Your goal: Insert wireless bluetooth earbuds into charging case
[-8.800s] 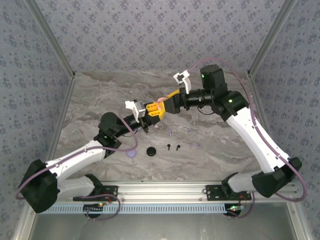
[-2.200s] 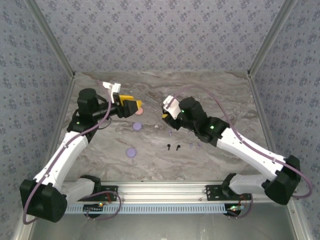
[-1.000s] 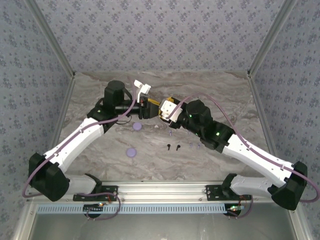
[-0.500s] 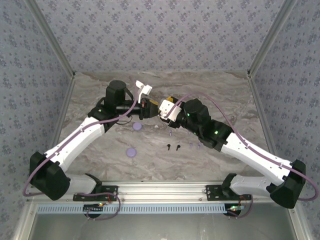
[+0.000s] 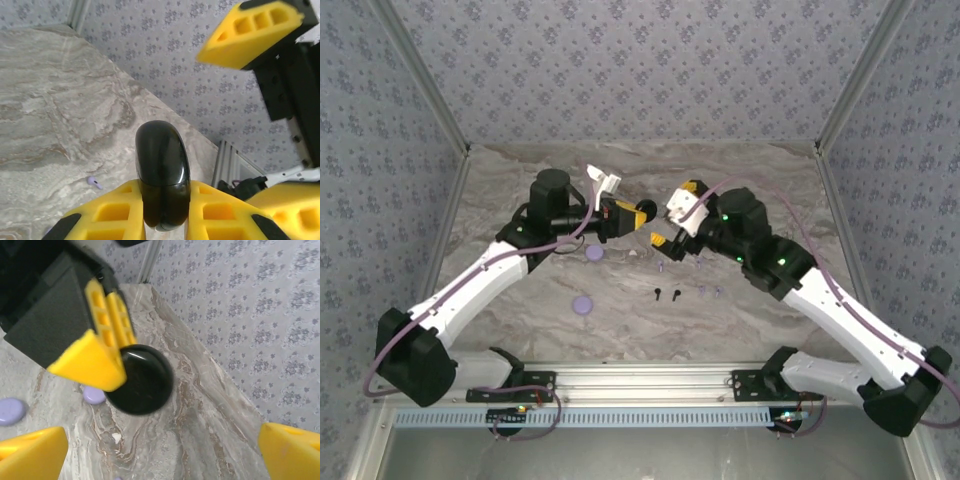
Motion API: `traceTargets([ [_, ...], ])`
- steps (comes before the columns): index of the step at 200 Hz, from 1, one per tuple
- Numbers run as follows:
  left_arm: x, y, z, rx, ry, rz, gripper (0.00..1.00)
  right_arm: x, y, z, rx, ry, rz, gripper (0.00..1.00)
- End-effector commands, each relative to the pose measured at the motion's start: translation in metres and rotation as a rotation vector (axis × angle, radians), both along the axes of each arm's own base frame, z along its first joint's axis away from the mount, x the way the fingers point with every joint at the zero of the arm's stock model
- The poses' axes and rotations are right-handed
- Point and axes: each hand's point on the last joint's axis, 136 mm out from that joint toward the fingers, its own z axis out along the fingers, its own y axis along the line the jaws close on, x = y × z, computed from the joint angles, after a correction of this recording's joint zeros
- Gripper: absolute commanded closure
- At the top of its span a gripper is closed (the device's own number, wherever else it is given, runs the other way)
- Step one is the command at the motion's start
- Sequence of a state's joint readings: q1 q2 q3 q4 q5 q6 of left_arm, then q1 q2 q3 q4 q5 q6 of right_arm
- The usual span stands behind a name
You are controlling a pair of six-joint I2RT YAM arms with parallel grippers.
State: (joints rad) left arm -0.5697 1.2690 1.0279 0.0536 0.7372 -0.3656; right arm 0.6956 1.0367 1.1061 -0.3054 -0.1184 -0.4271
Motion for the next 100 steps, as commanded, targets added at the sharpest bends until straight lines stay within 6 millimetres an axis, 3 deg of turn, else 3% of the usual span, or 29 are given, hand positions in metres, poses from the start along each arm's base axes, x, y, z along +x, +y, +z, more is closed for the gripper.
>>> traceTargets([
  [1,-0.001,0.004,0.032,-0.079,-0.181,0.027,0.99,-0.017,-0.006,0.008,0.181,0.160,0.080,0.00],
  [43,-0.009,0.011,0.037,-0.128,-0.324,0.043,1.00,-0.003,-0.019,0.020,0.438,0.296,0.070,0.00],
  [100,-0.023,0.008,0.037,-0.131,-0.407,0.013,1.00,0.014,-0.003,0.019,0.523,0.351,0.089,0.00],
])
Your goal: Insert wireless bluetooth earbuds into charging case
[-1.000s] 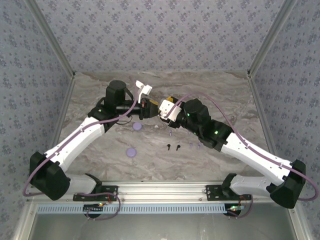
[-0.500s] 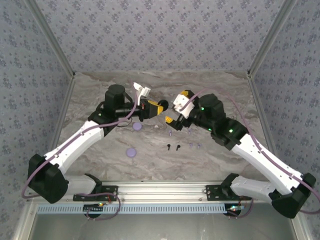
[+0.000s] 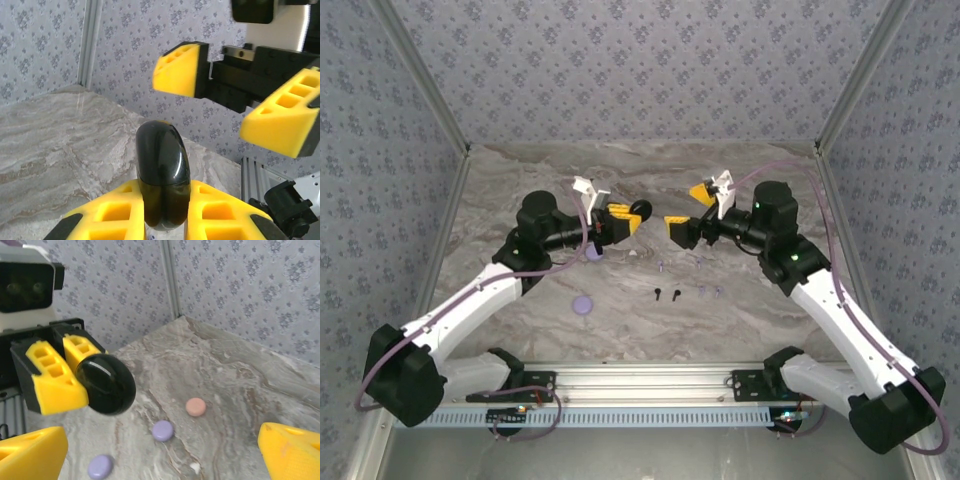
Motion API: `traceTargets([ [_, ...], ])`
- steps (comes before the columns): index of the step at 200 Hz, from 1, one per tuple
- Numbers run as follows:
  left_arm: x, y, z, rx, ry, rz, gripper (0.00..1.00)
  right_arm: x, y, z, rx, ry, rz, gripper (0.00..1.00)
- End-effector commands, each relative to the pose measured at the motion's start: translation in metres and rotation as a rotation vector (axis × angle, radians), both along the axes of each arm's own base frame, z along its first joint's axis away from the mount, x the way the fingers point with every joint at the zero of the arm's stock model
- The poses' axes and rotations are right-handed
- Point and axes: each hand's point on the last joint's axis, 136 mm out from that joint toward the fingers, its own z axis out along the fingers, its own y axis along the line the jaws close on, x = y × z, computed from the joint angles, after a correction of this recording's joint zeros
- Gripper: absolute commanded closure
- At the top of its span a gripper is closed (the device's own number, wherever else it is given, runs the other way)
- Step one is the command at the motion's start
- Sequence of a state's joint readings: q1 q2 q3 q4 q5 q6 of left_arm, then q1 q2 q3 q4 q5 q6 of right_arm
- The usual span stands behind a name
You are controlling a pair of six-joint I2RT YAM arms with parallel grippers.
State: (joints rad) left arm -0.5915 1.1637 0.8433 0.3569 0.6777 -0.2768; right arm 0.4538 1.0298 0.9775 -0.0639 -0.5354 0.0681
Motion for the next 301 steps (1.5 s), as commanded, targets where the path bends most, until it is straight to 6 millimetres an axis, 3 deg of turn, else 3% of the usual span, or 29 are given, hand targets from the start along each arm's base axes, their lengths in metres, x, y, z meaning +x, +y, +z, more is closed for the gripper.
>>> traceTargets([
  [1,-0.010,0.000,0.023,-0.037,-0.133,-0.013,1.00,0.001,0.011,0.017,0.085,0.002,0.039,0.00],
  [71,-0.013,-0.005,0.021,-0.022,-0.137,-0.029,1.00,0.014,0.023,0.010,0.058,0.009,0.030,0.00],
  [165,-0.020,-0.011,0.023,-0.003,-0.156,-0.063,1.00,0.029,0.022,0.010,0.037,0.018,-0.017,0.00],
  [244,-0.019,-0.012,0.020,0.010,-0.150,-0.061,1.00,0.031,0.020,0.014,0.033,0.028,-0.016,0.00],
  [301,-0.015,-0.007,0.008,0.037,-0.151,-0.011,1.00,0.021,-0.005,0.017,0.011,0.100,-0.079,0.00],
])
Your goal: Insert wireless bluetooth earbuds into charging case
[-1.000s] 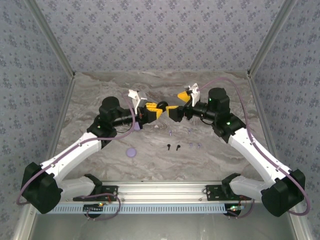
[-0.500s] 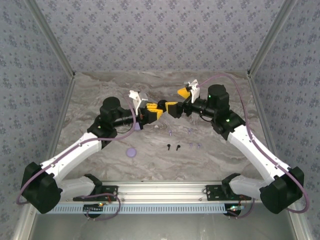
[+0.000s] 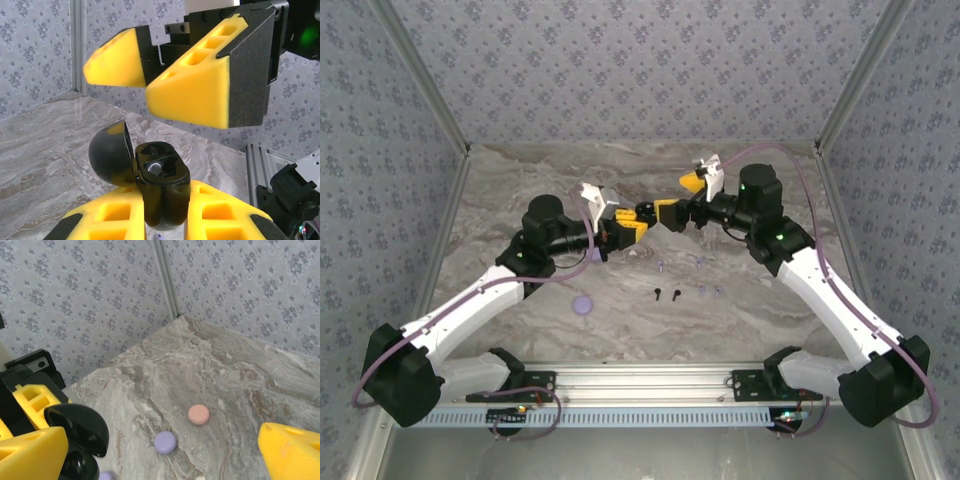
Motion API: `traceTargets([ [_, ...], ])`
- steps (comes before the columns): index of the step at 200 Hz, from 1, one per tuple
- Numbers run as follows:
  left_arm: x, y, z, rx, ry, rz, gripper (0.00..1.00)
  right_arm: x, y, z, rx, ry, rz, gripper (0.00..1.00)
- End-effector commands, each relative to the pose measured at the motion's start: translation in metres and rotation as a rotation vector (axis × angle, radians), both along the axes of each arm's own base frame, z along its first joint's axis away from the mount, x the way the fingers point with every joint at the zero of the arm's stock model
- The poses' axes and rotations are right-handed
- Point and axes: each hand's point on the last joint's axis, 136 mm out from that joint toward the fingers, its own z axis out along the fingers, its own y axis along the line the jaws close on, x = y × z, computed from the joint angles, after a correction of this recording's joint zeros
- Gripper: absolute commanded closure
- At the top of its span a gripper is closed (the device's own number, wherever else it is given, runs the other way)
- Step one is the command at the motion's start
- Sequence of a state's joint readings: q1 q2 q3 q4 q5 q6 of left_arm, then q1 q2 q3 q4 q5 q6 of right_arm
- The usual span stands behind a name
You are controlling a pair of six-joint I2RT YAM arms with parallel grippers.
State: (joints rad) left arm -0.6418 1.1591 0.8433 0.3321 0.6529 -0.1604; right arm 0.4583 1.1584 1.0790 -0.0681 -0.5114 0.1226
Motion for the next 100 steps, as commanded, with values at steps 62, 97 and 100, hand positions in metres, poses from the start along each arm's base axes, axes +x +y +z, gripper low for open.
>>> traceTargets([
  [62,-0.003,0.019,-0.002,0.003,-0.105,0.104,1.00,-0.008,-0.089,-0.049,-0.049,0.387,-0.408,0.00],
  [97,-0.004,0.028,-0.007,0.008,-0.122,0.143,1.00,-0.017,-0.094,-0.105,-0.053,0.600,-0.438,0.00],
  [100,-0.004,0.028,-0.007,0.006,-0.124,0.147,1.00,-0.018,-0.093,-0.111,-0.056,0.620,-0.437,0.01],
])
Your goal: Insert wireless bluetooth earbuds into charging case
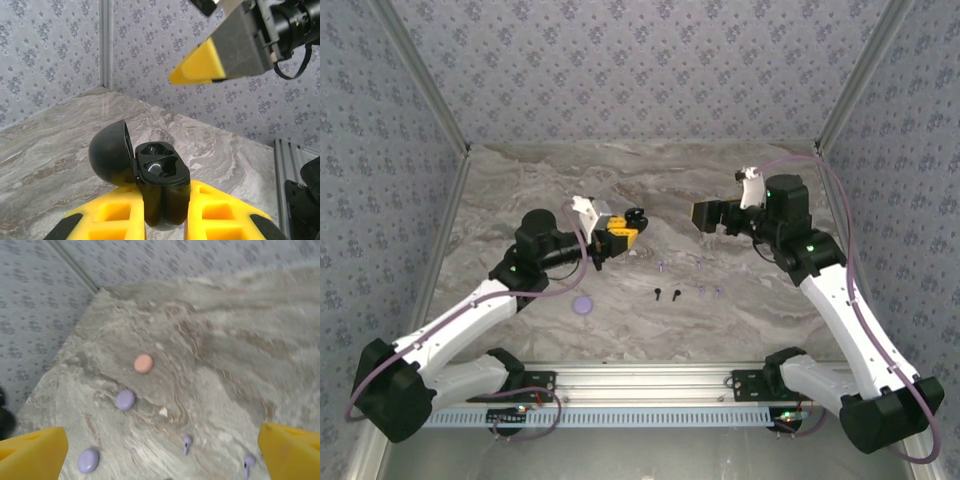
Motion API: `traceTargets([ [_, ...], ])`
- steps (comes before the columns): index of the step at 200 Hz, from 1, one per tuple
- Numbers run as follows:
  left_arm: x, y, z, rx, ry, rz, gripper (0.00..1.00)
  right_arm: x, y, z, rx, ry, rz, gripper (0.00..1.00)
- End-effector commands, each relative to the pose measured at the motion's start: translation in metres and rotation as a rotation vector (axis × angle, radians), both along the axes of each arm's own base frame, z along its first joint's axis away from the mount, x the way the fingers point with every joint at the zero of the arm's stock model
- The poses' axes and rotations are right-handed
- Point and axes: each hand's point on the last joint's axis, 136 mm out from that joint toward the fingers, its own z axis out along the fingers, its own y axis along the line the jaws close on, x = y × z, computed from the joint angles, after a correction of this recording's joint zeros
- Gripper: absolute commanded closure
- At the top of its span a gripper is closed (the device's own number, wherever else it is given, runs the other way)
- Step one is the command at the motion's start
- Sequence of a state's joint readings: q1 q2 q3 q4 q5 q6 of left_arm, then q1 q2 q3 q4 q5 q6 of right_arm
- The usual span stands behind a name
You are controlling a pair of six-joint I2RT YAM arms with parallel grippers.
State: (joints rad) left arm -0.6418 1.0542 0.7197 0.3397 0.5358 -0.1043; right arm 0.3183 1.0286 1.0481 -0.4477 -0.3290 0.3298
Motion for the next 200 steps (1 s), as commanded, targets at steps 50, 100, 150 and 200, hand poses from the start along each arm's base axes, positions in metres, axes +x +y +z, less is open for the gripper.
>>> traceTargets([
  [50,-0.006,0.018,0.009,-0.019,-0.088,0.079,1.00,-0.045,0.019,-0.135,-0.161,0.537,-0.019,0.27],
  [100,-0.005,0.022,0.008,-0.015,-0.087,0.098,1.00,-0.074,0.048,-0.199,-0.373,0.713,0.025,0.40],
  [150,-0.007,0.023,0.008,-0.005,-0.085,0.100,1.00,-0.072,0.060,-0.233,-0.402,0.766,0.033,0.53],
  [200,-0.007,0.024,0.009,-0.004,-0.085,0.105,1.00,-0.066,0.063,-0.253,-0.434,0.785,0.018,0.55],
])
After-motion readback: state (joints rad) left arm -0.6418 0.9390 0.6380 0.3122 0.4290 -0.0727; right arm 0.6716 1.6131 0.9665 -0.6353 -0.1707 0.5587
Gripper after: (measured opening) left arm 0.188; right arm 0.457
